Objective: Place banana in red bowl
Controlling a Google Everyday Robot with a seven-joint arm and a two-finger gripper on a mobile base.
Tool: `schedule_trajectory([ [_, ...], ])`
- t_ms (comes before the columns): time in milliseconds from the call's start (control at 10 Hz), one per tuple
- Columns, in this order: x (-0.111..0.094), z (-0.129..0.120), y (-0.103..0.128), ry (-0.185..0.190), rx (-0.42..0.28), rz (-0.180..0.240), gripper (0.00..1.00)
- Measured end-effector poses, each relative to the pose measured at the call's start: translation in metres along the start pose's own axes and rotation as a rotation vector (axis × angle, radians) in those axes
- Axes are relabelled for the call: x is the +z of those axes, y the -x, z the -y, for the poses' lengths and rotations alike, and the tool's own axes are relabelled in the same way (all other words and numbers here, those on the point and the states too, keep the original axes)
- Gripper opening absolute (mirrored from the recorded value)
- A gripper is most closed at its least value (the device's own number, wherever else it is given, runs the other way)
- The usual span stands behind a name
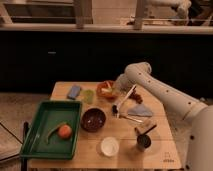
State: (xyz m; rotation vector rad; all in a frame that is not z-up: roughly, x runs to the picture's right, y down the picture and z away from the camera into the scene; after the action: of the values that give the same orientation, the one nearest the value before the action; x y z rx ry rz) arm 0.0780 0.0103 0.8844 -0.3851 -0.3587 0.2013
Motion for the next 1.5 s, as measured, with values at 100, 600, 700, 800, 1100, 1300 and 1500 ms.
schedule_trajectory([
  [100, 0.002, 0.004, 0.003, -0.003, -0.009, 0.002, 0.0],
  [600, 0.007, 0.022, 0.018, -0.047, -0.032, 0.044, 0.0],
  [700, 0.011, 0.029, 0.024, -0.06, -0.034, 0.069, 0.01],
  [800, 0.014, 0.033, 0.026, -0.062, -0.033, 0.076, 0.07],
  [1100, 0.022, 0.041, 0.028, -0.064, -0.025, 0.076, 0.39],
  [1300, 0.025, 0.045, 0.024, -0.066, -0.016, 0.074, 0.6],
  [1500, 0.027, 0.046, 0.022, -0.065, -0.013, 0.071, 0.75],
])
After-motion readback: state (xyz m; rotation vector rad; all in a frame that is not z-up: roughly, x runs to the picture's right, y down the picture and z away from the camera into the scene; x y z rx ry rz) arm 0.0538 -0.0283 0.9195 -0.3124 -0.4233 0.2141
